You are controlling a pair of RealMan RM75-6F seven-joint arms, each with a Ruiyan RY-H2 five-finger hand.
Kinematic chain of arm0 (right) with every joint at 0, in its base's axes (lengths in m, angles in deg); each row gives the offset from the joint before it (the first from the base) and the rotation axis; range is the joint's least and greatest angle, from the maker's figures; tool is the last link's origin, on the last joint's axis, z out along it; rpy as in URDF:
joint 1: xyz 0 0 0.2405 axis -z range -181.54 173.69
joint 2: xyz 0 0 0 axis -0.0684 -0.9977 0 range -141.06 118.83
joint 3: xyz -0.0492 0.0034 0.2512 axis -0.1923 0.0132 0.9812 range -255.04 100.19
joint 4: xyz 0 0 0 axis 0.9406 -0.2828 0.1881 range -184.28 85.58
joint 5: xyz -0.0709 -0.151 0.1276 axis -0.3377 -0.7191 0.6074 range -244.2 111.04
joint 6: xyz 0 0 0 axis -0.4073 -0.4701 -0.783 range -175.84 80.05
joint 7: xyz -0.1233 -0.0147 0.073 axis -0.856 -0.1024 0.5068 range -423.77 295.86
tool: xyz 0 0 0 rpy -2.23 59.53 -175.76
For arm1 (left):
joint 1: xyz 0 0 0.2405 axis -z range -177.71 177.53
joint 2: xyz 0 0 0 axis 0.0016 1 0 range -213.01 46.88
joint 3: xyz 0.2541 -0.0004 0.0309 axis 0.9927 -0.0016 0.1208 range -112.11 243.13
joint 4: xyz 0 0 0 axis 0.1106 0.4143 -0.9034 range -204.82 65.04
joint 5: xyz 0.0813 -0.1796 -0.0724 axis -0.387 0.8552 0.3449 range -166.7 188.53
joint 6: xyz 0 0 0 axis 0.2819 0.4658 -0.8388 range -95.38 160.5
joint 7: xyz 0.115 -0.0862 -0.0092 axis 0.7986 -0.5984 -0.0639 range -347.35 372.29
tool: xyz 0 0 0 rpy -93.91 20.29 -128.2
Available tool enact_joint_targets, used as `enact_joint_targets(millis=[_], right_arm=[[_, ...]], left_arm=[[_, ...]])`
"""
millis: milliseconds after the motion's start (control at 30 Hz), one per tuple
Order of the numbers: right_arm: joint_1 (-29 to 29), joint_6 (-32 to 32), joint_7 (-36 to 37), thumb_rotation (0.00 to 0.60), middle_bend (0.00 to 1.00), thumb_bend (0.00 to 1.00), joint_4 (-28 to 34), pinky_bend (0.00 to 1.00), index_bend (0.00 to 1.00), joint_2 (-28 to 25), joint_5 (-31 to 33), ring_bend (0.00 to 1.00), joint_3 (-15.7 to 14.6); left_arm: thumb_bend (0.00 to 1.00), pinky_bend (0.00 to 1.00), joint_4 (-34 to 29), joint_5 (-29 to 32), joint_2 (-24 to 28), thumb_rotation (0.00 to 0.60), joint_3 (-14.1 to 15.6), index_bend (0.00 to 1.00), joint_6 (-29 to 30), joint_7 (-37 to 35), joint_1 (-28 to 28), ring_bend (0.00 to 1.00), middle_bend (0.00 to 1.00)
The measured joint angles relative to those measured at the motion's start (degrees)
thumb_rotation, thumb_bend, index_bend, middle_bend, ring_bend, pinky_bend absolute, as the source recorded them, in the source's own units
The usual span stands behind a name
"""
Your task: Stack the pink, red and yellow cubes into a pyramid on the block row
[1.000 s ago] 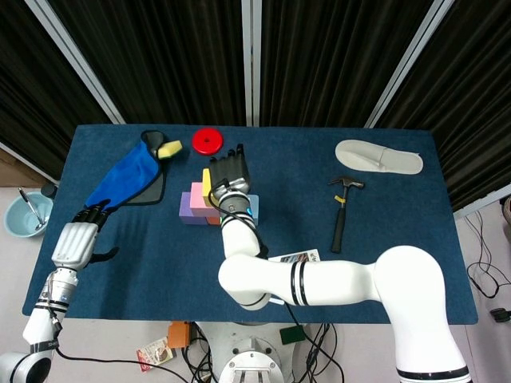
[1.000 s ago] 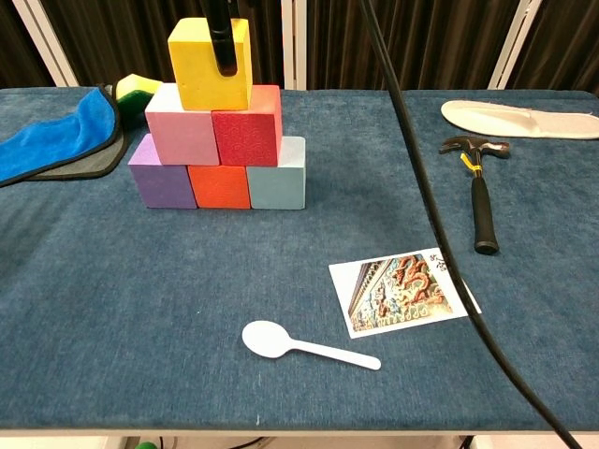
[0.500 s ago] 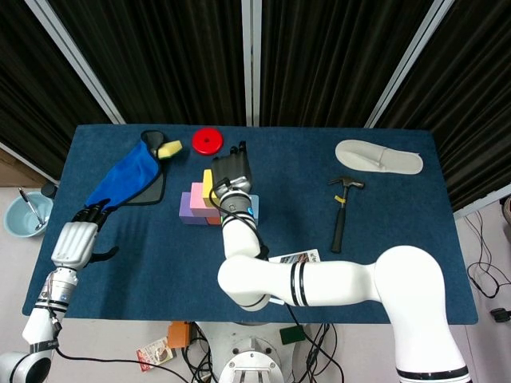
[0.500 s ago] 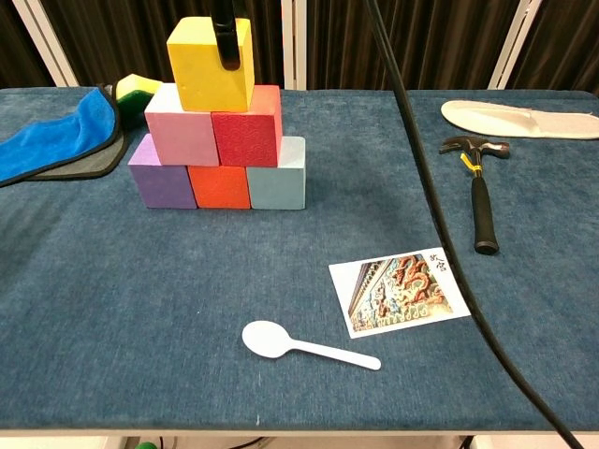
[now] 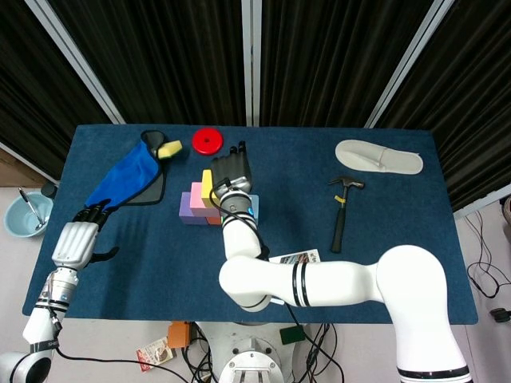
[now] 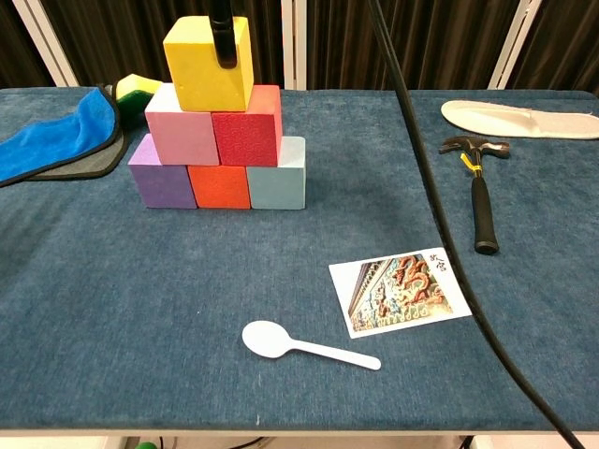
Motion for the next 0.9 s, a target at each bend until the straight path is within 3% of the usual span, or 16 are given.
enact_joint_targets(millis=[167, 433, 633, 800, 900], right_arm=[[-0.1, 0.2, -0.3, 0.6, 0.33, 0.18, -0.6, 0.0, 0.29, 0.5, 0.1, 0.09, 0.0], [0.1, -0.2, -0.4, 0.6, 0.25, 0.17, -0.5, 0.0, 0.12, 0.8, 0.2, 0.09, 0.4], [0.3, -0.1, -0.7, 0.6, 0.16, 0.15, 0.6, 0.0, 0.05, 0.2, 1.0, 0.09, 1.3], [2.7, -0.2, 0.9, 0.6, 0.1, 0.17, 5.4, 0.0, 0.01, -2.7, -0.1, 0.03, 1.8], [6.1, 0.1, 3.0, 0.6, 0.1, 0.18, 11.5, 0.0, 0.01, -6.3, -3.1, 0.01, 1.2]], left_arm=[[0.16, 0.2, 0.1, 0.1, -0.1, 0.6, 0.0, 0.17, -0.1, -0.1, 0.0, 0.11, 0.07], [0.16, 0.19, 0.3, 0.1, -0.1, 0.6, -0.1, 0.16, -0.1, -0.3, 0.0, 0.11, 0.07], [0.16, 0.19, 0.5, 0.3, 0.1, 0.6, -0.2, 0.16, -0.2, -0.4, 0.0, 0.11, 0.07], [0.16, 0.19, 1.3, 0.6, 0.6, 0.6, -0.4, 0.16, -0.2, -0.2, 0.1, 0.11, 0.07], [0.16, 0.19, 2.3, 0.8, 0.8, 0.6, -0.7, 0.17, 0.5, 0.3, -0.2, 0.11, 0.07]])
